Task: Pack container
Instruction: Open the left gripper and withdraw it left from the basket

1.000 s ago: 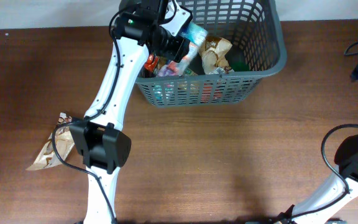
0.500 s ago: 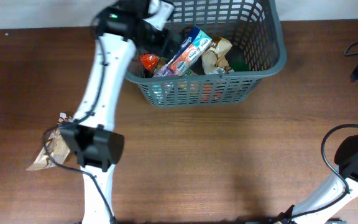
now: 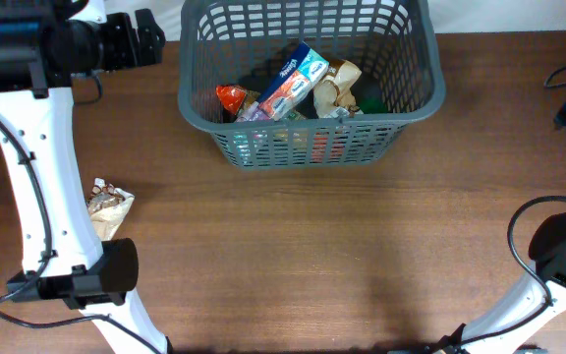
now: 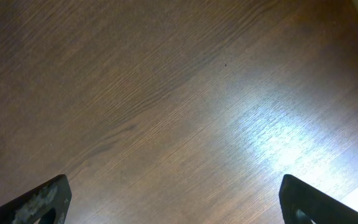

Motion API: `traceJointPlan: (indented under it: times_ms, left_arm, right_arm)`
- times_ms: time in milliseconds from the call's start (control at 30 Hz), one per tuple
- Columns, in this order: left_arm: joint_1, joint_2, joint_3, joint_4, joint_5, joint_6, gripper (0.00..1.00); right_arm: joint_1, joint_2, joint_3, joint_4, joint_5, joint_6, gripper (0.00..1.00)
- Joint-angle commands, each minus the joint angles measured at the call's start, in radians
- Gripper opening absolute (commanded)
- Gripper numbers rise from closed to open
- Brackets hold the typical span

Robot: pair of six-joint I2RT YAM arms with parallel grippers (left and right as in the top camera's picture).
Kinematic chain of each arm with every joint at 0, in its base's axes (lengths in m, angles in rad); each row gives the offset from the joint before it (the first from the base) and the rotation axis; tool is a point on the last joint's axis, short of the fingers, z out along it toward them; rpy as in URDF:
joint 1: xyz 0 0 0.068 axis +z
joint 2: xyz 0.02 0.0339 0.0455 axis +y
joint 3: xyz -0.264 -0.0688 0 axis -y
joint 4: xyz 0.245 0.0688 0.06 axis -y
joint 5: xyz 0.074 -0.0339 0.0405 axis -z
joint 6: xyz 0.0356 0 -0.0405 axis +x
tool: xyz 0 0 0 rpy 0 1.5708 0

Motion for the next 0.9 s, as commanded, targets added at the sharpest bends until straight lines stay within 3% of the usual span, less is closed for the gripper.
traceJointPlan:
  times_ms: [0,100,200,367,433,700,867]
  left_arm:
    - [0.019,0.001,0.005,-0.02,0.023,-0.023,1.0]
    - [0.021,0.001,0.005,-0.045,0.026,-0.028,1.0]
    - [0.024,0.001,0.005,-0.075,-0.002,-0.131,1.0]
    - [0.069,0.001,0.005,-0.18,-0.153,-0.5,0.99]
    - [0.095,0.001,0.004,-0.208,-0.162,-0.579,1.0]
    - [0.195,0.001,-0.015,-0.208,-0.161,-0.601,1.0]
    - [0.197,0.001,-0.118,-0.208,-0.189,-0.575,0.99]
  right_arm:
    - [-0.002,0.002,-0.004,0.0,-0.002,0.005,0.99]
    - [-0.002,0.002,-0.004,0.0,-0.002,0.005,0.99]
    - [-0.002,0.002,-0.004,0.0,-0.002,0.005,0.99]
    - [-0.002,0.002,-0.004,0.0,-0.002,0.005,0.99]
    - [-0.002,0.002,-0.004,0.0,-0.002,0.005,0.99]
    - [-0.002,0.002,-0.004,0.0,-0.002,0.005,0.99]
    - [-0.002,0.002,-0.004,0.0,-0.002,0.005,0.99]
